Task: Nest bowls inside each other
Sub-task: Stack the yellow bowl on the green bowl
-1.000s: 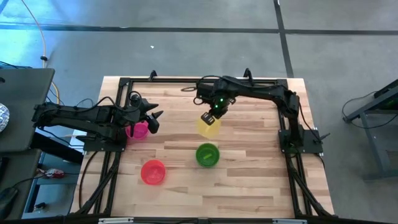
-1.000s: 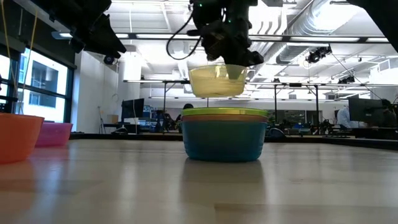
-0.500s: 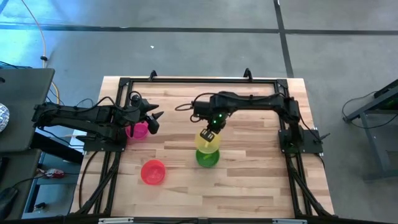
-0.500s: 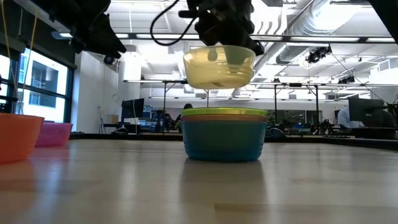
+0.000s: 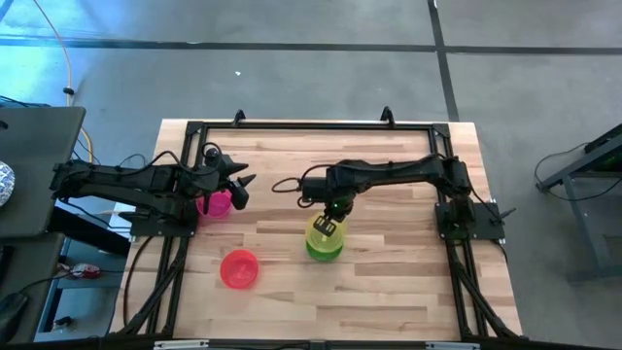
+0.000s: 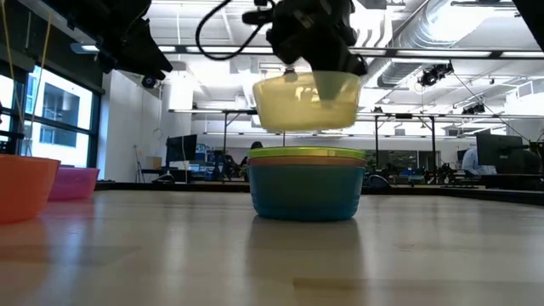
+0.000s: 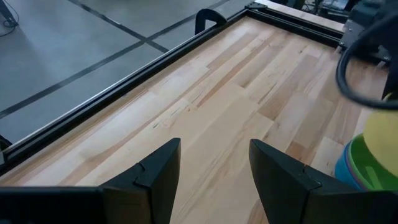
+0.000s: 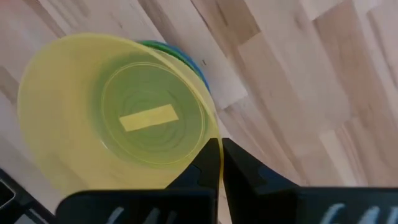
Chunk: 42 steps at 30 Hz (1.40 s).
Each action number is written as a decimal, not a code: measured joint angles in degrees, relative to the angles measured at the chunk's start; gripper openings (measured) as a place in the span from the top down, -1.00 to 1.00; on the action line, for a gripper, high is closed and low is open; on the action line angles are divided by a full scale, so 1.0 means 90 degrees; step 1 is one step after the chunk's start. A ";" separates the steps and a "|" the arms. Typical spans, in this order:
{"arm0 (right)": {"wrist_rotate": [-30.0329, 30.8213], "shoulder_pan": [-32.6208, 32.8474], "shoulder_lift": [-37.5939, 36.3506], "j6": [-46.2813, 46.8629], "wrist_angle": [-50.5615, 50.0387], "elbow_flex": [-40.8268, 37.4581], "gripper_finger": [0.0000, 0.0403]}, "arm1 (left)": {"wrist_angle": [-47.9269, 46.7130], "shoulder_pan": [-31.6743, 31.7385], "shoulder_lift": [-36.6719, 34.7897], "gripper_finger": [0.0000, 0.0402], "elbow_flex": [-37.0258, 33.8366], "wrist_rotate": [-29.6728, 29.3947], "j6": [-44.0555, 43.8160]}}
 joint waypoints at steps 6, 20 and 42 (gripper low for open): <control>-0.0110 0.0094 0.0005 0.0194 0.0322 -0.0528 1.00 | 0.0000 0.0000 0.0000 0.10 0.0000 0.0000 0.0000; -0.0038 0.0099 0.0005 0.0191 0.1029 -0.0604 1.00 | 0.0007 0.0000 0.0000 0.10 0.0000 0.0000 -0.0002; -0.0039 0.0144 0.0005 0.0189 0.0894 -0.0604 1.00 | 0.0004 -0.0001 0.0000 0.10 0.0000 -0.0001 -0.0002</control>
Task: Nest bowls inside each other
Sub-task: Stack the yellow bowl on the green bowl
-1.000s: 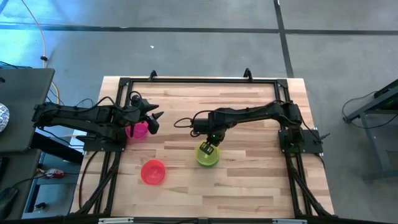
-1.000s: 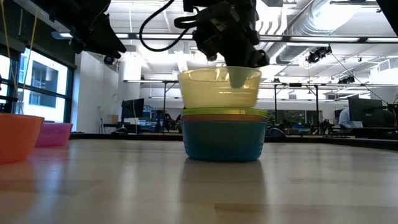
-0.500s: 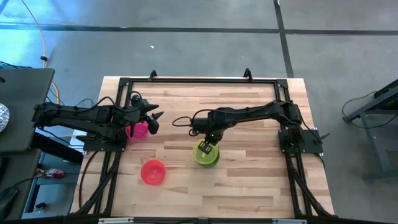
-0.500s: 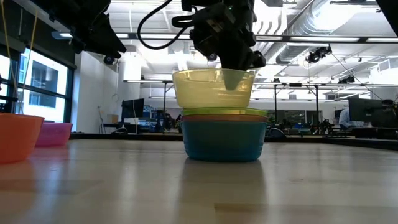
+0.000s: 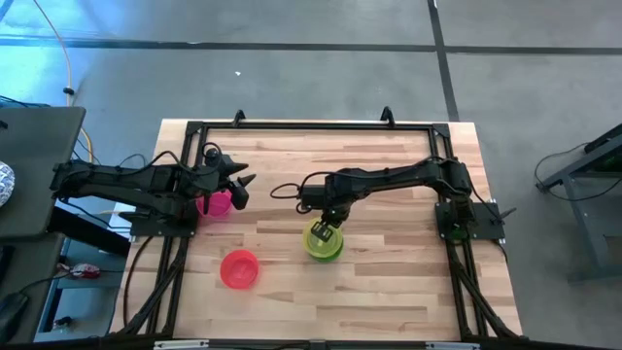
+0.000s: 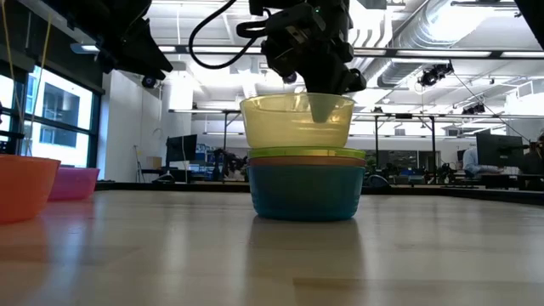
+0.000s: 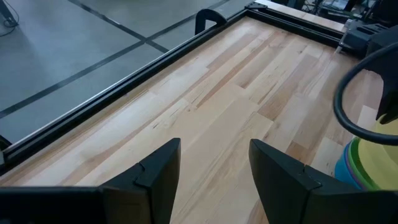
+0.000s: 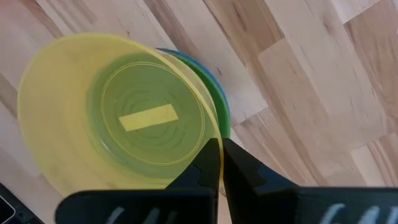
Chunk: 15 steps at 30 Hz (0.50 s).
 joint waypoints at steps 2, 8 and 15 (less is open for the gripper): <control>-0.0001 0.0038 0.0000 0.0000 0.0003 -0.0001 1.00 | 0.0001 0.0001 0.0000 0.10 0.0000 0.0000 0.0000; -0.0129 0.0084 -0.0005 0.0160 0.0138 -0.0417 1.00 | -0.0002 0.0001 0.0000 0.10 0.0000 0.0001 -0.0021; -0.0150 0.0202 -0.0005 0.0406 0.0537 -0.0857 1.00 | 0.0001 0.0001 0.0000 0.10 0.0000 0.0001 -0.0121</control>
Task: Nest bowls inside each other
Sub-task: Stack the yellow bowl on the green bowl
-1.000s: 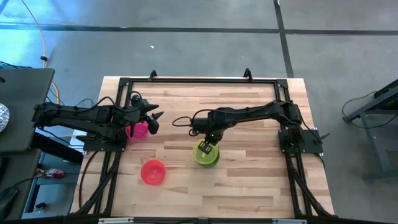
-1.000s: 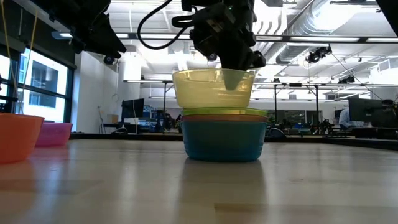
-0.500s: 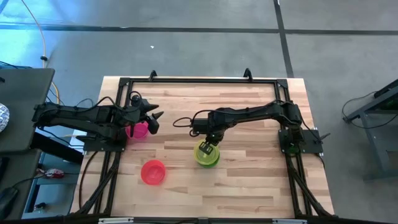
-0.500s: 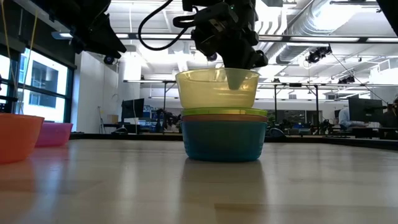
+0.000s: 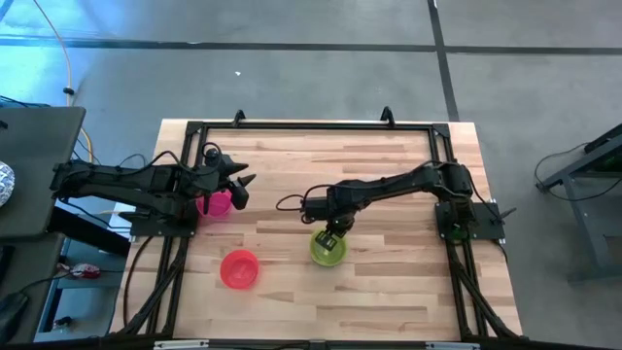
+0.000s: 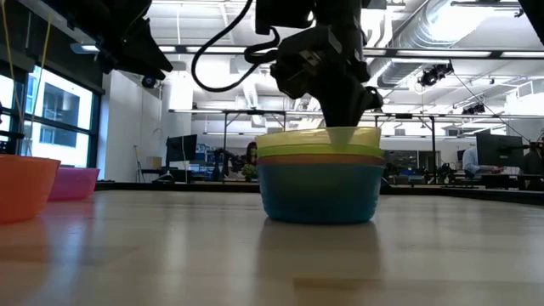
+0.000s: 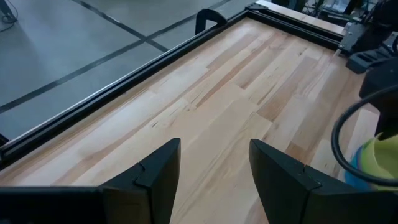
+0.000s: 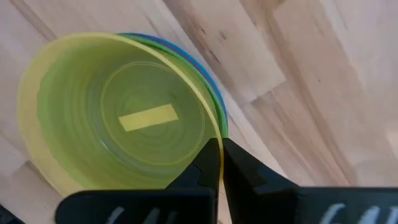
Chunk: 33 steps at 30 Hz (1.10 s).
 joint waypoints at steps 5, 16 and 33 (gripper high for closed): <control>0.0163 -0.0009 0.0000 0.0049 0.0251 -0.0018 1.00 | 0.0041 -0.0002 0.0000 0.10 0.0000 0.0002 -0.0017; 0.0669 -0.0141 0.0000 -0.0005 0.0218 -0.0018 1.00 | 0.0046 -0.0002 0.0000 0.10 0.0000 0.0002 -0.0148; 0.0031 -0.0703 0.0000 -0.0331 0.0191 -0.0016 1.00 | 0.0053 0.0000 0.0000 0.10 0.0000 0.0002 -0.0161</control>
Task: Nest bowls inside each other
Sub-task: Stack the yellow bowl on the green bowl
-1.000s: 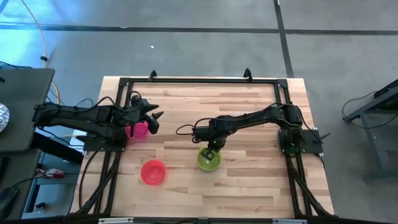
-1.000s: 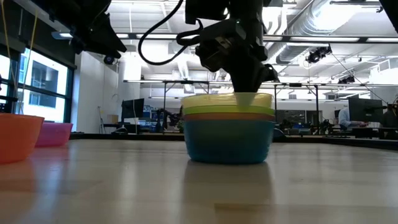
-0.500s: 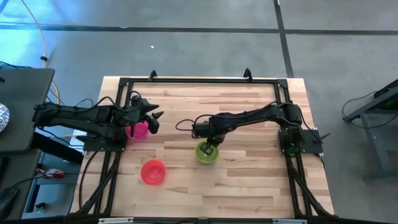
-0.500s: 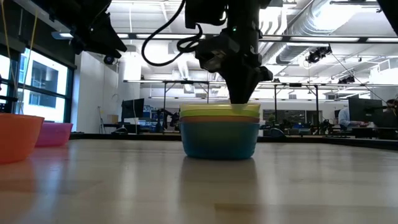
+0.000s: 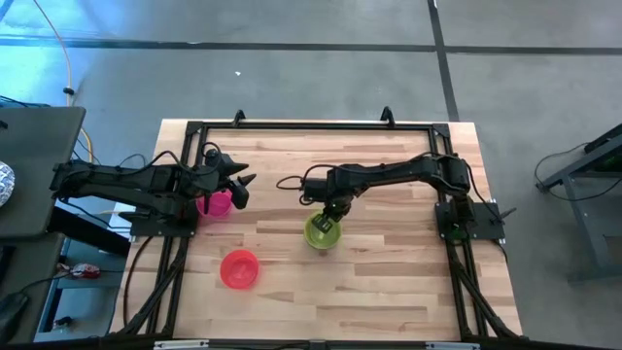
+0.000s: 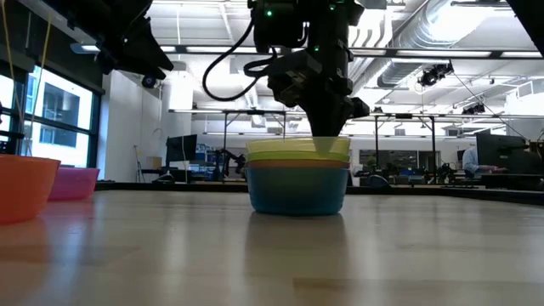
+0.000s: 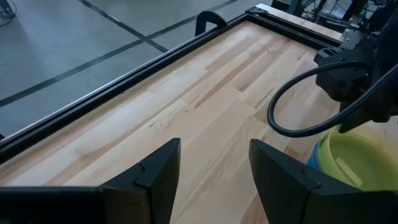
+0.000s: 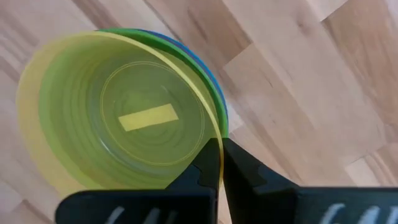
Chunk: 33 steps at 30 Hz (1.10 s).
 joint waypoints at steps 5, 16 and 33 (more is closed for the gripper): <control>-0.0112 -0.0035 0.0002 -0.0077 -0.0024 0.0000 1.00 | 0.0000 -0.0001 0.0000 0.10 0.0000 -0.0006 0.0032; -0.0368 -0.0109 0.0002 -0.0198 -0.0075 0.0001 1.00 | -0.0002 0.0000 0.0000 0.10 0.0000 -0.0058 0.0053; -0.0288 -0.0015 -0.0053 0.0210 0.0659 -0.0692 1.00 | -0.0005 0.0000 0.0000 0.10 -0.0002 -0.0056 0.0051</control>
